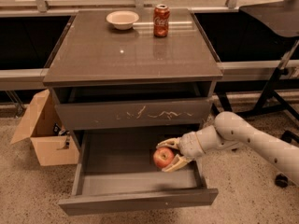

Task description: Pick apple from middle drawer and place on counter

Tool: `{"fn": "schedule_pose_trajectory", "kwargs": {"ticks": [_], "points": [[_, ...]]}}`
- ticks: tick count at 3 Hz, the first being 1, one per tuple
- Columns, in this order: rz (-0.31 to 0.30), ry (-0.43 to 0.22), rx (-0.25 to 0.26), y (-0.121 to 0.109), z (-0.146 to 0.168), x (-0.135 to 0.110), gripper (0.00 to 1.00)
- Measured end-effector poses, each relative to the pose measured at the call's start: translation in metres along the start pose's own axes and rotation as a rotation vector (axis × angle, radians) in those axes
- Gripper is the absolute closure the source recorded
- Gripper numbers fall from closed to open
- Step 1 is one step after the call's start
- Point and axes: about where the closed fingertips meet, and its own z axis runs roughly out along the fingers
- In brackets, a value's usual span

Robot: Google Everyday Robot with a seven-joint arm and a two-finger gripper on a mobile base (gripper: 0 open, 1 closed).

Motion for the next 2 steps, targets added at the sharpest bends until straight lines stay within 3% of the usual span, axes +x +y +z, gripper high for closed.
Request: {"fn": "schedule_pose_trajectory", "kwargs": {"ticks": [2], "points": [[-0.005, 0.0, -0.006, 0.0011, -0.0018, -0.0029, 1.0]]}}
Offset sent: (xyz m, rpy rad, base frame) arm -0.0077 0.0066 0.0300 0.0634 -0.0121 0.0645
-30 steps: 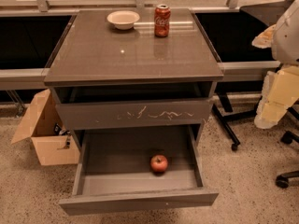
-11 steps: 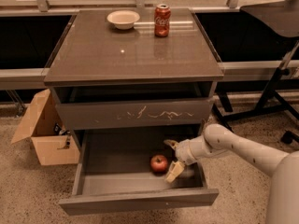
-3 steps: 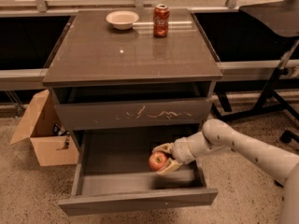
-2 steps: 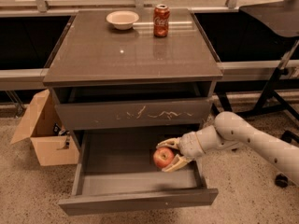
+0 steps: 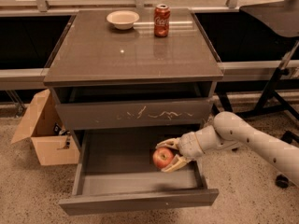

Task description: Pick apple from middle drawer and place on counter

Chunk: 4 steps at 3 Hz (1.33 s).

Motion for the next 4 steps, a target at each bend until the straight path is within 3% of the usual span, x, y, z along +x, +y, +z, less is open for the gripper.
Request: {"fn": "schedule_pose_trajectory", "kwargs": {"ticks": [3, 4], "points": [[-0.16, -0.149, -0.064, -0.003, -0.052, -0.172, 1.0], [-0.199, -0.145, -0.058, -0.011, -0.08, -0.223, 1.0]]}}
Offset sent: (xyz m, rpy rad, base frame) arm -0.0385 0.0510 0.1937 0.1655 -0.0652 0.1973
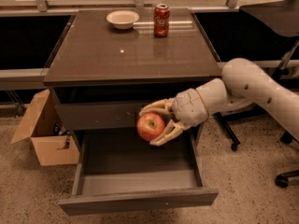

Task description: Pick apple from middle drawer and place on counter

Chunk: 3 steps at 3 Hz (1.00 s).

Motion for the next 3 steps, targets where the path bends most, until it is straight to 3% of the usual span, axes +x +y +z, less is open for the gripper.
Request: {"fn": "schedule_pose_trajectory", "kwargs": {"ticks": [1, 2, 3], "points": [[-0.126, 0.1, 0.0, -0.012, -0.015, -0.051, 1.0], [-0.126, 0.1, 0.0, -0.012, -0.015, -0.051, 1.0], [-0.125, 0.071, 0.049, -0.032, -0.029, -0.052, 1.0]]}}
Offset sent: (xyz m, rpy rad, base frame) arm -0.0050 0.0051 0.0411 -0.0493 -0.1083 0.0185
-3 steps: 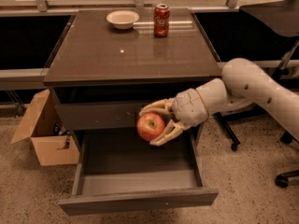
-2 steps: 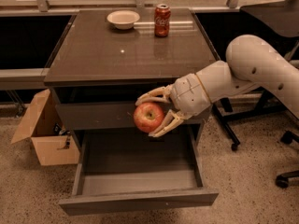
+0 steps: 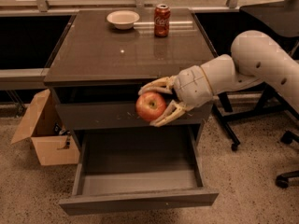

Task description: Pick apple from middle drawer and place on counter

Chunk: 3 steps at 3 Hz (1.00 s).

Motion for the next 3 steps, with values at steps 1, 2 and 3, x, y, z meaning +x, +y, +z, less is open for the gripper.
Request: {"fn": "schedule_pose_trajectory", "kwargs": {"ticks": [1, 2, 3], "points": [[0.031, 0.001, 0.116, -0.048, -0.035, 0.008, 1.0], [0.116, 0.007, 0.214, -0.092, -0.07, 0.024, 1.0], [0.257, 0.018, 0.32, -0.135, -0.106, 0.047, 1.0]]}}
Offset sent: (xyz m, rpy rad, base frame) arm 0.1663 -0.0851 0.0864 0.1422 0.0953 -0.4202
